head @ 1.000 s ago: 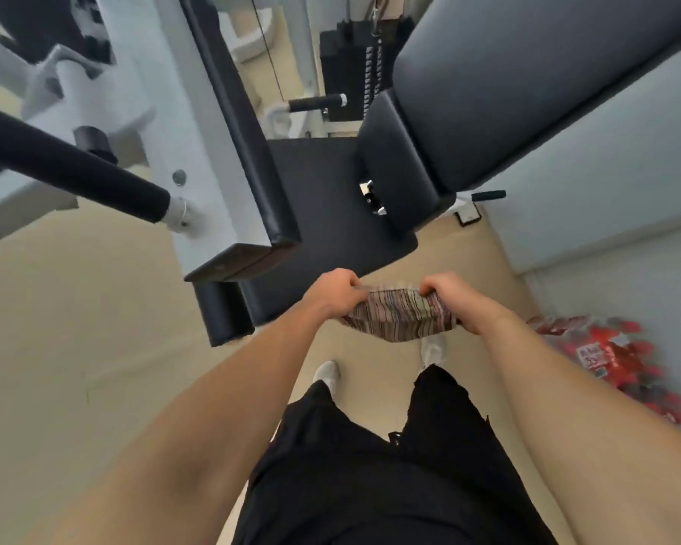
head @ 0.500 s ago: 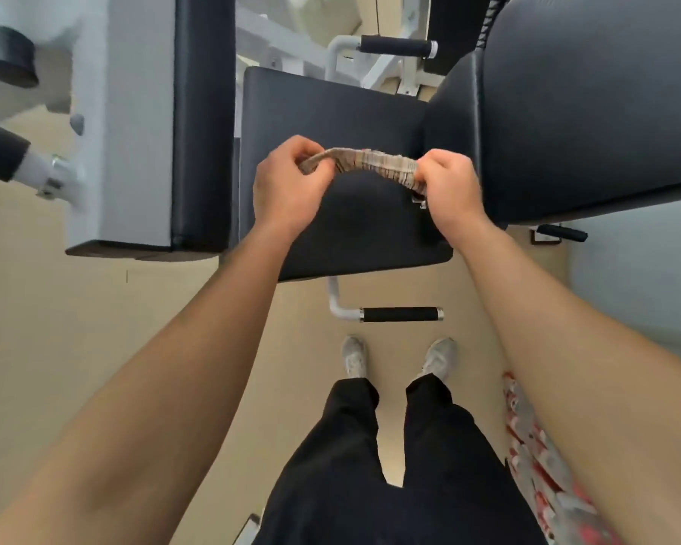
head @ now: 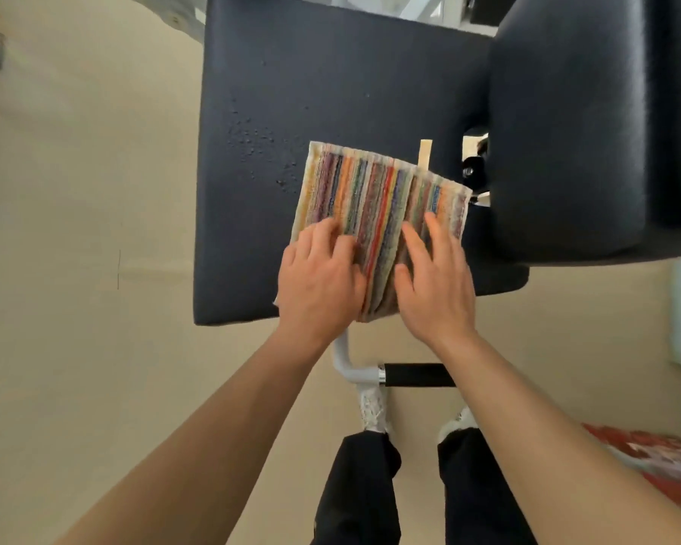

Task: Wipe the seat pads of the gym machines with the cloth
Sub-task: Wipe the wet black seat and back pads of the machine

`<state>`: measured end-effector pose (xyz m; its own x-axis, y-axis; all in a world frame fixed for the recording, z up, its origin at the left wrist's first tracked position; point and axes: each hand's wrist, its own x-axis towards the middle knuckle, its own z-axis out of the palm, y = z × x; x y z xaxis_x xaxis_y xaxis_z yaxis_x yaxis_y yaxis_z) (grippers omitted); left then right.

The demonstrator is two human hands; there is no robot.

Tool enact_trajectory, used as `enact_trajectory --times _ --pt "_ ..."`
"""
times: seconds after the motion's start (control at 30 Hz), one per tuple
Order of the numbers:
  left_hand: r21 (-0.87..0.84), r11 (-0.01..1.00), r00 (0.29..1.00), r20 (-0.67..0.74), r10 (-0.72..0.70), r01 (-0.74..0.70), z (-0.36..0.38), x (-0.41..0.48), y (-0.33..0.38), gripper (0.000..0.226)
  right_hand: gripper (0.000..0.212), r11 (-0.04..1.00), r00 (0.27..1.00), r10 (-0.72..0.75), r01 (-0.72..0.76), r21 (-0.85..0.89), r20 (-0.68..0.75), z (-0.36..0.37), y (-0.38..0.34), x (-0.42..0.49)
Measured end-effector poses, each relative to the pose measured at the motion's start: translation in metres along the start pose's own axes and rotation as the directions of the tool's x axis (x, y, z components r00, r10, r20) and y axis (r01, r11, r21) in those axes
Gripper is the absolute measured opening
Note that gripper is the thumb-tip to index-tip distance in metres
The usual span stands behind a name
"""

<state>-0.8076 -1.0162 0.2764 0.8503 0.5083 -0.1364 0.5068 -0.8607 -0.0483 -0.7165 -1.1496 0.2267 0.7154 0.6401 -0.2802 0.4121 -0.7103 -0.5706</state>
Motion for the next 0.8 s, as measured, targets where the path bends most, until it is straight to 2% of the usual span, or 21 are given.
enact_trajectory --times 0.07,0.17,0.27,0.37,0.5,0.63,0.73,0.8 --pt "-0.032 0.999 1.0 -0.001 0.007 -0.007 0.017 0.018 0.004 0.048 0.064 0.99 0.996 -0.083 0.087 -0.11 0.034 0.017 0.002 0.026" --pt "0.028 0.997 0.997 0.026 0.071 -0.072 0.037 0.054 0.004 0.062 0.066 0.974 0.992 -0.124 0.119 -0.195 -0.017 0.028 0.009 0.058" --pt "0.034 0.992 0.992 0.014 0.124 -0.125 0.039 0.103 0.003 0.063 0.066 0.974 0.992 -0.099 0.081 -0.213 -0.073 0.019 0.013 0.101" --pt "0.05 0.993 0.994 0.017 0.107 -0.108 0.036 0.134 0.007 0.063 0.068 0.978 0.994 -0.037 0.016 -0.209 -0.1 0.007 0.011 0.134" --pt "0.039 0.99 0.989 0.067 0.134 -0.137 0.033 0.075 0.007 0.064 0.07 0.982 0.996 -0.029 0.013 -0.187 -0.082 0.019 0.009 0.074" --pt "0.077 0.981 0.973 0.163 0.164 -0.179 0.035 0.006 -0.002 0.064 0.072 0.967 0.994 -0.104 0.108 -0.229 0.032 0.034 0.021 0.003" --pt "0.087 0.978 0.977 0.122 0.177 -0.188 0.039 0.038 0.005 0.063 0.072 0.973 0.996 -0.09 0.089 -0.212 0.008 0.028 0.027 0.034" --pt "0.083 0.978 0.978 0.098 0.185 -0.194 0.041 0.073 0.018 0.063 0.071 0.983 0.999 -0.028 0.021 -0.18 -0.034 0.02 0.028 0.057"
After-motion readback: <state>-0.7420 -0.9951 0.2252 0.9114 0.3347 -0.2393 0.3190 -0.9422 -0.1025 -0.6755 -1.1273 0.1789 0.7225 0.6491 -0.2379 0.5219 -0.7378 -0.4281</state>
